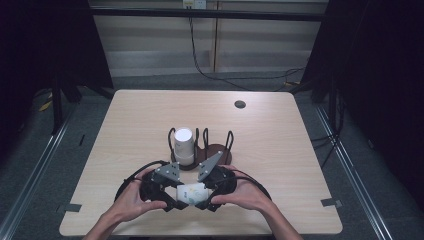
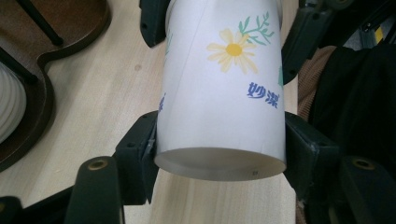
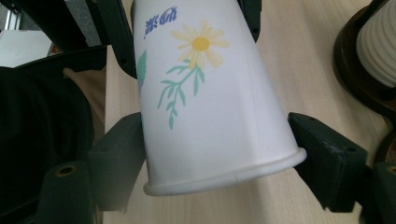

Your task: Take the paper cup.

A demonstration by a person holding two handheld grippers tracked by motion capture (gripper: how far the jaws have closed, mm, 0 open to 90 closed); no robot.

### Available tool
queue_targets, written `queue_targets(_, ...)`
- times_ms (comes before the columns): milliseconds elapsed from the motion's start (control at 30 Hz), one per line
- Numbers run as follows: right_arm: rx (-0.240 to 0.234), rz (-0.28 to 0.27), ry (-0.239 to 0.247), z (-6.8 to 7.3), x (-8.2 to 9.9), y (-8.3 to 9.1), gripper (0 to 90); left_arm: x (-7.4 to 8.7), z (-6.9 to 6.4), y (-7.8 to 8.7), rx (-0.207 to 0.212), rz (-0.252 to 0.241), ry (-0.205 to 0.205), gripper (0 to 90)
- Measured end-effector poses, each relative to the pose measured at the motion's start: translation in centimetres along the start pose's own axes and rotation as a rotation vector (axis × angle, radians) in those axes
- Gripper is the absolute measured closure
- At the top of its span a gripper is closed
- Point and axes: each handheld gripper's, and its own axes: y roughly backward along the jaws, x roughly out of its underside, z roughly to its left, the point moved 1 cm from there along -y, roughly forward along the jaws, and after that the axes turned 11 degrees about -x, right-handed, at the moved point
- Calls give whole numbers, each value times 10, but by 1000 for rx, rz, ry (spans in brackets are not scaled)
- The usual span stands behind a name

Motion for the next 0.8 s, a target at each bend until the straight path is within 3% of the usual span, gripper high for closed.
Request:
queue_targets(367, 14, -65, -31, -1, 3, 7, 146, 5, -1, 4, -16, -21, 26, 364)
queue_targets(633, 17, -74, -47, 0, 5, 9, 146, 9, 1, 6, -14, -29, 36, 364)
queue_targets(800, 22, -90, -45, 1, 6, 12, 146, 13, 3, 6, -36, -39, 50, 364)
